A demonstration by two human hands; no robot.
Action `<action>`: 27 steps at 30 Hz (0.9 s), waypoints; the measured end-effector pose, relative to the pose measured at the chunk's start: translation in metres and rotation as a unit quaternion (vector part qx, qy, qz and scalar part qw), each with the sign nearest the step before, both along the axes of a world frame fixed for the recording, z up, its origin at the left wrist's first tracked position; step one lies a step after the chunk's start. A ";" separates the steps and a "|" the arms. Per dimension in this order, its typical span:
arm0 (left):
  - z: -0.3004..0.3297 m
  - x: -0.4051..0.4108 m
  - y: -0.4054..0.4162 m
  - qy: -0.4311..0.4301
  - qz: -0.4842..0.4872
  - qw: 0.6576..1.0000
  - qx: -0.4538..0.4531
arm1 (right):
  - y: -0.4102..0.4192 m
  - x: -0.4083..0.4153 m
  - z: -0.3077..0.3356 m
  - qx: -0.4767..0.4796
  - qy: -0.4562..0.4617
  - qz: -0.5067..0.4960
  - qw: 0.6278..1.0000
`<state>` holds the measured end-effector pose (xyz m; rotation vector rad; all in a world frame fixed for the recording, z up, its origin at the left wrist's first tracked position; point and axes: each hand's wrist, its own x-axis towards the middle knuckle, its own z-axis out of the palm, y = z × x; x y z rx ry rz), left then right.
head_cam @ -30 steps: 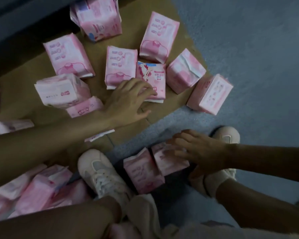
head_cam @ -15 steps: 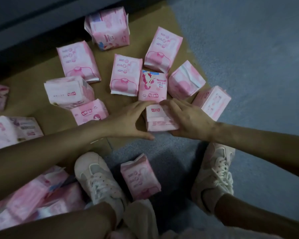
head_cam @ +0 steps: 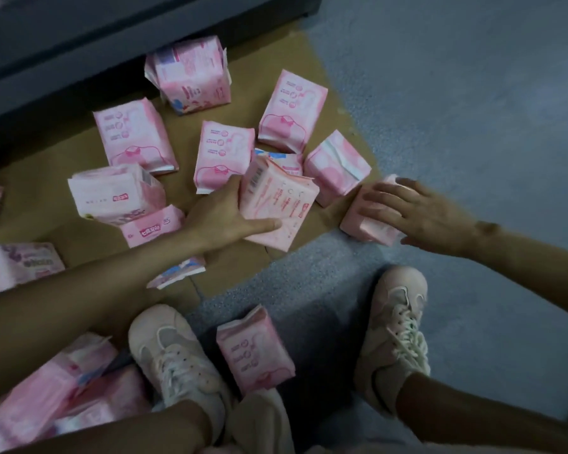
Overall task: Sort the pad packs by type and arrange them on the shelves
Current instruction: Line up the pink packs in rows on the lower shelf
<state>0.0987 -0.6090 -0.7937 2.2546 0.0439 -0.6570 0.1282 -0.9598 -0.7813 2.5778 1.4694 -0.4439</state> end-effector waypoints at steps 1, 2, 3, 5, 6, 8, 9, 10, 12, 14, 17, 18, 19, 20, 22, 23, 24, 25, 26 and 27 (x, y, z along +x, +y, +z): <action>0.001 0.002 -0.003 0.009 -0.004 1.000 -0.002 | 0.001 -0.001 -0.007 -0.012 -0.018 -0.001 1.000; 0.002 0.005 -0.006 0.020 -0.006 1.000 -0.003 | 0.003 -0.001 -0.012 -0.008 -0.030 -0.004 1.000; 0.003 0.007 -0.008 0.029 -0.006 1.000 -0.008 | 0.005 0.000 -0.014 0.006 -0.033 -0.006 0.999; 0.003 0.009 -0.009 0.044 0.003 0.999 -0.024 | 0.014 0.002 -0.004 0.015 -0.013 -0.037 0.999; 0.004 0.010 -0.007 0.044 0.008 0.998 -0.033 | 0.022 0.003 0.006 0.010 0.006 -0.076 0.997; 0.013 0.011 0.001 0.037 0.024 0.998 -0.035 | 0.042 0.002 0.033 0.048 0.077 -0.194 0.977; 0.019 0.013 0.007 0.032 0.032 0.998 -0.032 | 0.053 0.003 0.047 0.076 0.134 -0.259 0.954; 0.025 0.016 0.015 0.023 0.040 0.999 -0.028 | 0.064 0.007 0.060 0.106 0.194 -0.308 0.925; 0.043 0.021 0.038 -0.002 0.061 0.998 -0.026 | 0.083 0.021 0.079 0.160 0.261 -0.346 0.887; 0.059 0.024 0.063 -0.038 0.103 0.993 -0.042 | 0.102 0.040 0.095 0.180 0.273 -0.344 0.880; 0.079 0.025 0.103 -0.092 0.156 0.983 -0.043 | 0.140 0.071 0.109 0.157 0.251 -0.309 0.904; 0.085 0.026 0.114 -0.097 0.170 0.980 -0.042 | 0.153 0.081 0.114 0.148 0.242 -0.302 0.910; 0.091 0.025 0.133 -0.110 0.189 0.975 -0.037 | 0.174 0.092 0.119 0.149 0.231 -0.280 0.920; 0.098 0.021 0.153 -0.125 0.210 0.969 -0.029 | 0.199 0.101 0.123 0.154 0.214 -0.249 0.932; 0.106 0.016 0.187 -0.158 0.242 0.957 -0.006 | 0.248 0.116 0.130 0.151 0.170 -0.196 0.954; 0.109 0.012 0.203 -0.179 0.259 0.949 0.009 | 0.273 0.122 0.133 0.150 0.162 -0.185 0.958; 0.111 0.007 0.217 -0.212 0.272 0.938 0.027 | 0.298 0.126 0.134 0.160 0.163 -0.178 0.957; 0.111 0.002 0.233 -0.264 0.270 0.924 0.062 | 0.323 0.131 0.135 0.173 0.164 -0.169 0.956; 0.109 -0.002 0.249 -0.326 0.251 0.905 0.109 | 0.346 0.134 0.137 0.186 0.163 -0.164 0.955; 0.106 -0.005 0.265 -0.382 0.225 0.881 0.167 | 0.368 0.137 0.138 0.197 0.157 -0.160 0.954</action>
